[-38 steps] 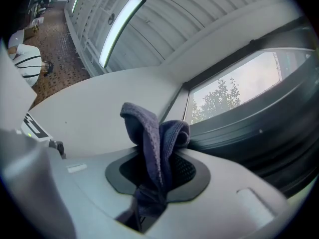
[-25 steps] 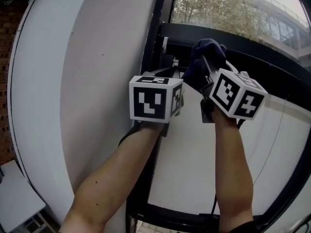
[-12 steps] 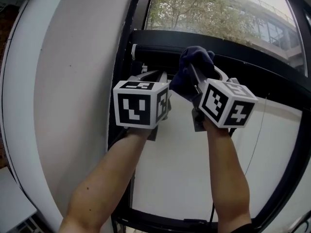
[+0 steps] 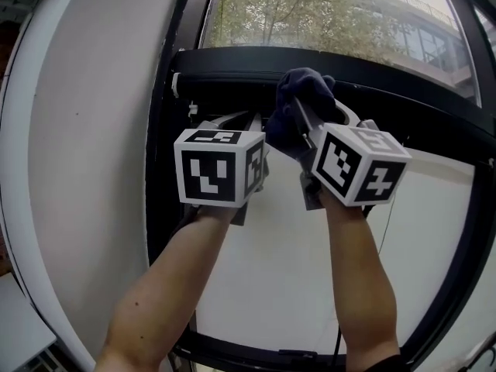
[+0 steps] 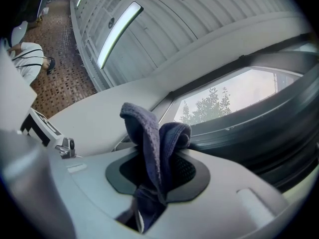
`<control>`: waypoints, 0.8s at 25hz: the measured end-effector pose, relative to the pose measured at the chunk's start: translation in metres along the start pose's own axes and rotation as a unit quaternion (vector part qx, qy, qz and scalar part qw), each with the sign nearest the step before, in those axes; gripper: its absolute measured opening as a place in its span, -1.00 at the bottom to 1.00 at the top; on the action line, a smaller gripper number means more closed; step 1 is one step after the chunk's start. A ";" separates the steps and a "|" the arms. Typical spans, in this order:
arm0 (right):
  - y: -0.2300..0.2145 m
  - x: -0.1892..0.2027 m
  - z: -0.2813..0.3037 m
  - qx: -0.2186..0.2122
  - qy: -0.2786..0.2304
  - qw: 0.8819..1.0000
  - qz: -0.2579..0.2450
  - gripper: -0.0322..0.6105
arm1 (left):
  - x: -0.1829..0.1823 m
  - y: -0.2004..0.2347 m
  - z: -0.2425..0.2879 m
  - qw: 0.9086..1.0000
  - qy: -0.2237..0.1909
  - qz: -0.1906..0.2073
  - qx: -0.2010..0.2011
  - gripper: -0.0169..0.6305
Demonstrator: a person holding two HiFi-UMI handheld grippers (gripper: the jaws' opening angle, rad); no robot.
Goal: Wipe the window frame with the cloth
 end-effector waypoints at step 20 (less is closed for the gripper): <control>0.000 0.010 0.008 0.050 -0.005 0.998 -0.029 -0.58 | 0.007 0.027 0.014 0.997 -0.023 -0.052 0.057 -0.97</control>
Point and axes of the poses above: the fingertips, and each gripper's own axes: z forward along the fingers, y to its left, x out of its underside, the point moved 9 cm from there along -z, backward along the fingers, and after that the axes turned 12 degrees about -y, right-handed, at the moved point
